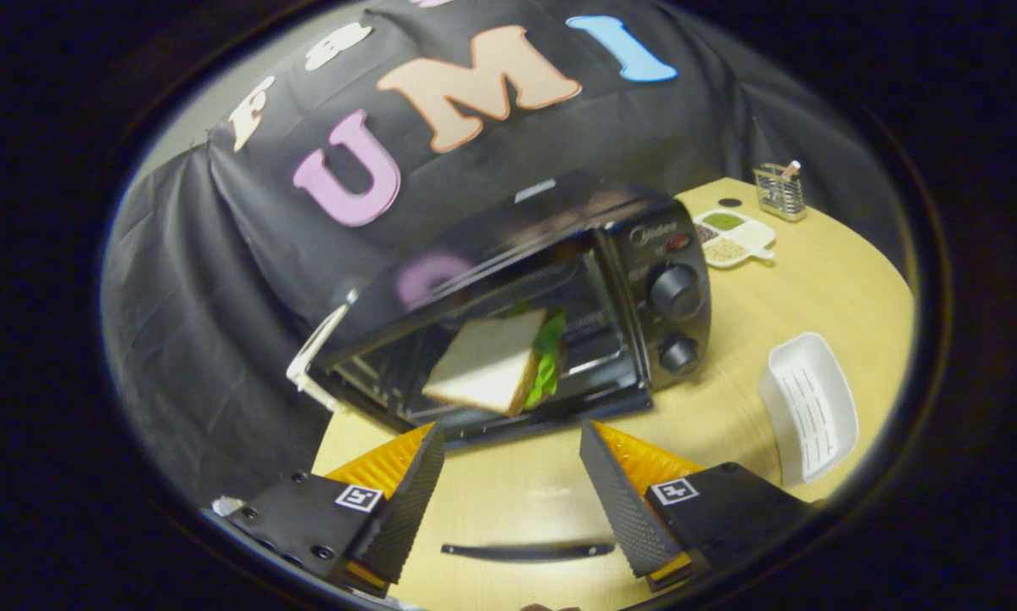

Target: Open the toaster oven, put the food inside, and close the toaster oven door.

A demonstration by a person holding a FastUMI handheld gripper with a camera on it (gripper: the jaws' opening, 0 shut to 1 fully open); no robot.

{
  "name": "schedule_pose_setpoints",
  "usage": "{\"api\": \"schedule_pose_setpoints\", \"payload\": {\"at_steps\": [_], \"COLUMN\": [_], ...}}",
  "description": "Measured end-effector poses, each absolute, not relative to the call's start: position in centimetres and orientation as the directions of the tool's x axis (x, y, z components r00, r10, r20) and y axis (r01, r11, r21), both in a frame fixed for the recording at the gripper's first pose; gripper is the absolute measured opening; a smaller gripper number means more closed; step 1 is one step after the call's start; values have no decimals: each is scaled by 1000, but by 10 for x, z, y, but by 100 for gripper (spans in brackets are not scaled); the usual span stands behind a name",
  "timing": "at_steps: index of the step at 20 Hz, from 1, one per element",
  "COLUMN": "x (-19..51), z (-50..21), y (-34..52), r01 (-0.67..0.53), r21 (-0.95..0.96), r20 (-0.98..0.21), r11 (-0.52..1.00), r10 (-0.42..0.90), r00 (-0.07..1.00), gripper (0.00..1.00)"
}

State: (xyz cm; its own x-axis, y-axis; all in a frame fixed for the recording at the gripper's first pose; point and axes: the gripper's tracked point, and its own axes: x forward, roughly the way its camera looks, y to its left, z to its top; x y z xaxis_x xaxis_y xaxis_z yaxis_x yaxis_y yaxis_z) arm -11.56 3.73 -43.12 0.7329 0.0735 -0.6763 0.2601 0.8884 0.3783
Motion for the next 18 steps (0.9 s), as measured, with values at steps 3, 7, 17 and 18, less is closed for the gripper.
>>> {"api": "schedule_pose_setpoints", "payload": {"at_steps": [3,7,17,18], "x": [-148,-189,-230,-225], "z": [-436,-447,-496,-494], "y": [61,72,47,47], "r01": [190,110,29,33], "r21": [367,323,179,184], "r20": [-731,-798,-914,-911], "r11": [911,940,983,982], "r10": [156,208,156,158], "r00": [664,566,374,382], "gripper": [99,99,99,99]}}
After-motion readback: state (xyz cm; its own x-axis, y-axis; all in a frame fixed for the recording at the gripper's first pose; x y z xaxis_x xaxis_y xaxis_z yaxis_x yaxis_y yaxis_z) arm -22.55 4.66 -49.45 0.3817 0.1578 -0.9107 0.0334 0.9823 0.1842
